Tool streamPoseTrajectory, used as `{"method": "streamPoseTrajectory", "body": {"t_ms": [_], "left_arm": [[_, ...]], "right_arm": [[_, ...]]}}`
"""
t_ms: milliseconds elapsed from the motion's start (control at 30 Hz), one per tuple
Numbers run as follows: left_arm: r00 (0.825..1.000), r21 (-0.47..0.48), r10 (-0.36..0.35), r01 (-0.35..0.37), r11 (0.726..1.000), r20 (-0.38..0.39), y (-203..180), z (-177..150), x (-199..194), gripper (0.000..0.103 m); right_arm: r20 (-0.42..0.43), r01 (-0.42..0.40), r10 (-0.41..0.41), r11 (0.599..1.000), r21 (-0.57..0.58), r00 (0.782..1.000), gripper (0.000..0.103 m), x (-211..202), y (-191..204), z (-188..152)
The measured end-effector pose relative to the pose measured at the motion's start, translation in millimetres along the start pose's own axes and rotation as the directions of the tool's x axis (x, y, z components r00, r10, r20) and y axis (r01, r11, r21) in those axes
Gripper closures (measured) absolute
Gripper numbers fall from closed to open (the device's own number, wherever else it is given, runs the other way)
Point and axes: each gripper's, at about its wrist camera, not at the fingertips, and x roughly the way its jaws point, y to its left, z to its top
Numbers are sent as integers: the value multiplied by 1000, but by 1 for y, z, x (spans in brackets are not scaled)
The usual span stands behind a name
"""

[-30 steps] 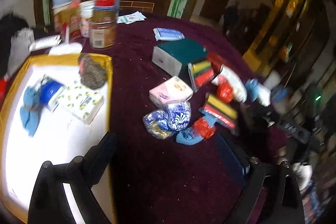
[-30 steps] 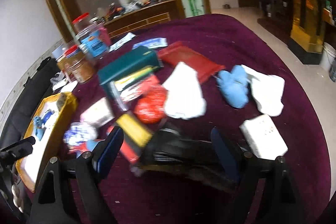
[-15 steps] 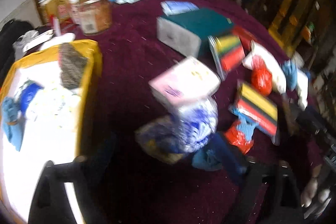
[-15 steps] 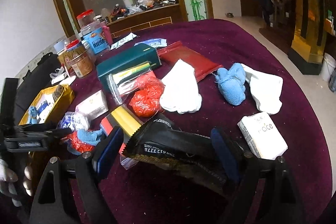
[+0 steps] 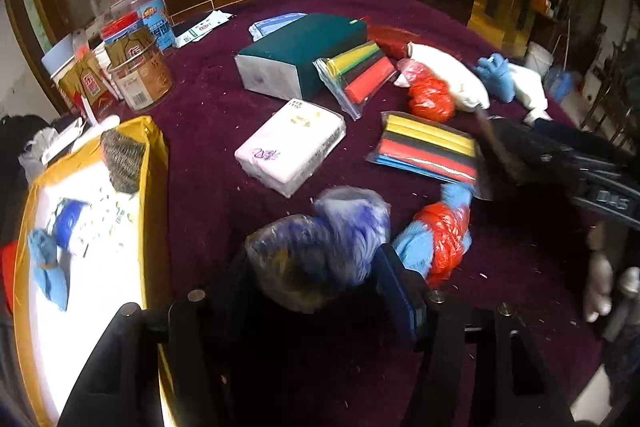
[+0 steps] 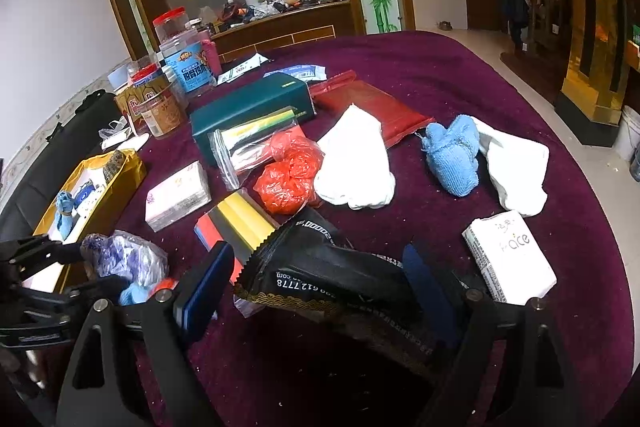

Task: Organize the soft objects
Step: 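Grasp the blue-and-white Vinda bag with the left tool, then carry the Vinda bag to the tray and open the left tool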

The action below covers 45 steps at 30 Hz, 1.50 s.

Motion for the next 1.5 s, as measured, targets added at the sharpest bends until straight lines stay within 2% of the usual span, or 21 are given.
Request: {"method": "streamPoseTrajectory", "body": {"t_ms": [200,300,433,500,533,733,933,1100,1267,1333,1500], "left_arm": [[998,115,66,-67,991,10,-8,7,21,30],[998,120,54,-56,991,13,-9,10,24,30],[1000,82,5,-5,997,0,-6,12,25,34],[999,55,-33,33,998,5,-6,12,21,47],[999,46,-47,46,998,13,-7,11,16,49],[990,-11,-94,96,995,104,-7,-1,-24,49],[973,-128,-104,132,983,206,13,-32,-78,48],[961,-265,-101,171,949,258,44,-80,-112,48],[970,-414,-29,130,901,242,95,-124,-127,48],[971,-473,1,116,874,240,118,-139,-132,48],[969,-548,45,100,831,245,146,-162,-138,48]], "right_arm": [[-8,-1,1,1000,-1,1000,18,2,0,-1],[-12,-4,4,1000,-1,1000,18,3,0,0],[-15,-4,4,1000,-2,1000,17,3,0,-1],[-15,-4,4,1000,-2,1000,17,3,0,0],[-15,-3,3,1000,-2,1000,17,4,0,0],[-17,-2,2,1000,0,1000,17,4,-1,-1],[-23,17,-17,1000,8,1000,17,7,-2,-2],[-29,41,-41,999,15,999,16,8,-3,-2],[-32,59,-58,998,23,998,13,7,-5,-4],[-32,70,-70,997,19,997,13,7,-4,-4],[-36,82,-82,997,-5,996,12,9,1,-4]]}}
